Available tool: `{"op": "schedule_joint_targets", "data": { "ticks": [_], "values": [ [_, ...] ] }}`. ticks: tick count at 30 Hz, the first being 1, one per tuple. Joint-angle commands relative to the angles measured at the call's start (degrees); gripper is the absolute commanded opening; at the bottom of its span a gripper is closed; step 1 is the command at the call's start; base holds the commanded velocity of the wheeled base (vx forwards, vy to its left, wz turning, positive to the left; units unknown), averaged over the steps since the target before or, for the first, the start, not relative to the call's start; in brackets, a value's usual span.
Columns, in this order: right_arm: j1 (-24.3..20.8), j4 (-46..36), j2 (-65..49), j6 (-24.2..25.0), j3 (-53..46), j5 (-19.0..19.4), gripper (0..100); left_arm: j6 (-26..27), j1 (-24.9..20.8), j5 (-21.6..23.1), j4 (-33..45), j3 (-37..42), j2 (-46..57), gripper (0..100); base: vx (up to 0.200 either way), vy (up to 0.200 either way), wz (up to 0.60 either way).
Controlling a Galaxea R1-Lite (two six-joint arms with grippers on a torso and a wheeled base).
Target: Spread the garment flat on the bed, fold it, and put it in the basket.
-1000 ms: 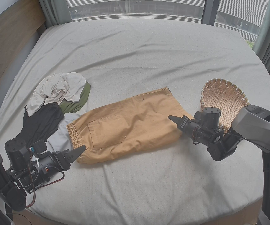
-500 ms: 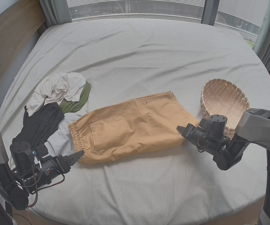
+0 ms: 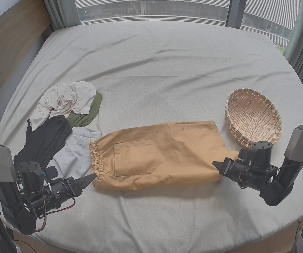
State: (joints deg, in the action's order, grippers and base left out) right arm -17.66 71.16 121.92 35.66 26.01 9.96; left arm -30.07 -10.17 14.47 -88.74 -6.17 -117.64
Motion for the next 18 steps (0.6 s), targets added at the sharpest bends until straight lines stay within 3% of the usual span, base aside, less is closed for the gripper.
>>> {"op": "schedule_joint_targets", "data": {
  "ticks": [1, 14, 15, 18],
  "values": [
    [0.2, 0.1, -4.0, -1.7, -5.7, 0.1, 0, -0.1, -0.1, 0.1, 0.0, -1.3, -2.4, 100, 0.0, 0.0, 0.0],
    [0.4, 0.2, -2.7, -2.5, -8.0, 0.0, 0, -0.5, -0.5, 0.6, 0.0, -5.9, -4.6, 100, 0.0, 0.0, 0.0],
    [0.4, 0.5, -2.3, -2.5, -8.1, -0.2, 100, -0.5, -0.6, 0.6, 0.0, -5.9, -4.7, 100, 0.0, 0.0, 0.0],
    [0.0, 2.8, -1.9, -2.5, -9.6, -1.5, 100, -0.5, -0.5, 0.6, 0.0, -6.0, -5.5, 100, 0.0, 0.0, 0.0]
  ]
}}
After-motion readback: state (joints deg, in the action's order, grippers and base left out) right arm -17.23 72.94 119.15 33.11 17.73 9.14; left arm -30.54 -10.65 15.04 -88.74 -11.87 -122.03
